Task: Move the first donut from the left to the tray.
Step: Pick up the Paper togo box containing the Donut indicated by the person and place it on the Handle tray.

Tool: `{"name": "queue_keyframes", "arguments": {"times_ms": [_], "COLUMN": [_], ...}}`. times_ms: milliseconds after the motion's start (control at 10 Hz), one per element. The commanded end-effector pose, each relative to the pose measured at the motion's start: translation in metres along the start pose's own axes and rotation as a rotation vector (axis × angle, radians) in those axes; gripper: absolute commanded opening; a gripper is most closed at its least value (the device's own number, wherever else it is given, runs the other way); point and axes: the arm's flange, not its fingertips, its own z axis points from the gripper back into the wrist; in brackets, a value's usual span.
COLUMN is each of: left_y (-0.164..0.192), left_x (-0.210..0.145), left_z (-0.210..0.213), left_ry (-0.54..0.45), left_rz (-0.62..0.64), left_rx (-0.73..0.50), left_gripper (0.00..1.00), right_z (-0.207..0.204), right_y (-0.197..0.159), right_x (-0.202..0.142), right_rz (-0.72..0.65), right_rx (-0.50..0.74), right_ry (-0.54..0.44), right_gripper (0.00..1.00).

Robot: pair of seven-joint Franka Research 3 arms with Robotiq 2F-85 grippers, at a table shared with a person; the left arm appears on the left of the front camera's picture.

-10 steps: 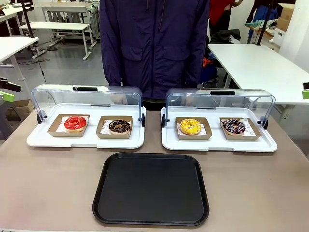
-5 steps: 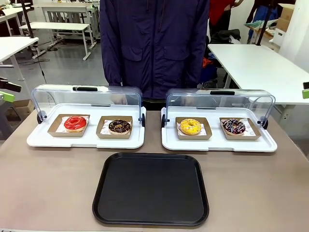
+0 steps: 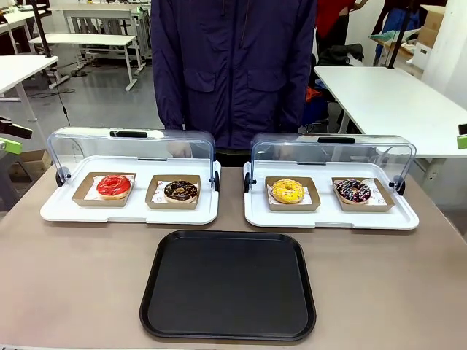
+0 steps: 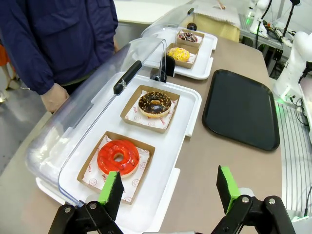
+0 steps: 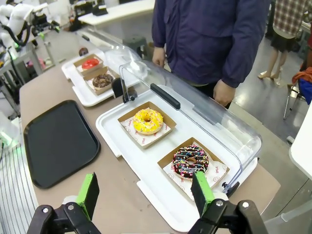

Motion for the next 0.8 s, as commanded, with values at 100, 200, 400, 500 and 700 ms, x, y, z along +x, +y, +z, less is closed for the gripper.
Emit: {"name": "queue_keyframes", "arguments": {"times_ms": [100,200,400,500,700], "left_y": [-0.0003,-0.0003,-0.0003,-0.0003,-0.0003], "left_x": [0.0003,0.0003,0.0003,0.0003,0.0003], "left_z": [-0.0001,-0.0001,-0.0001,-0.0001,-0.0001], "left_ry": [-0.003,-0.003,-0.003,-0.003,-0.003], "left_rz": [-0.001,-0.001,-0.001,-0.001,-0.001], "left_rx": [-0.002,-0.002,-0.002,-0.002,-0.002], "left_gripper": [1.0,1.0,1.0,1.0,1.0], "right_z": [-0.0013,-0.0013,-0.0013,-0.0013,-0.0013], "right_y": [-0.0031,-0.0031,-0.0031,-0.0031,-0.0031], "right_x": [0.0013,0.0013,0.0013,0.0013,0.0013], "right_rz": [0.025,0.025,0.025,0.025,0.025], "right_rx": [0.003,0.003,0.003,0.003,0.003], "right_ry": [-0.027,-0.027,-0.027,-0.027,-0.027], "right_gripper": [1.0,1.0,1.0,1.0,1.0]}}
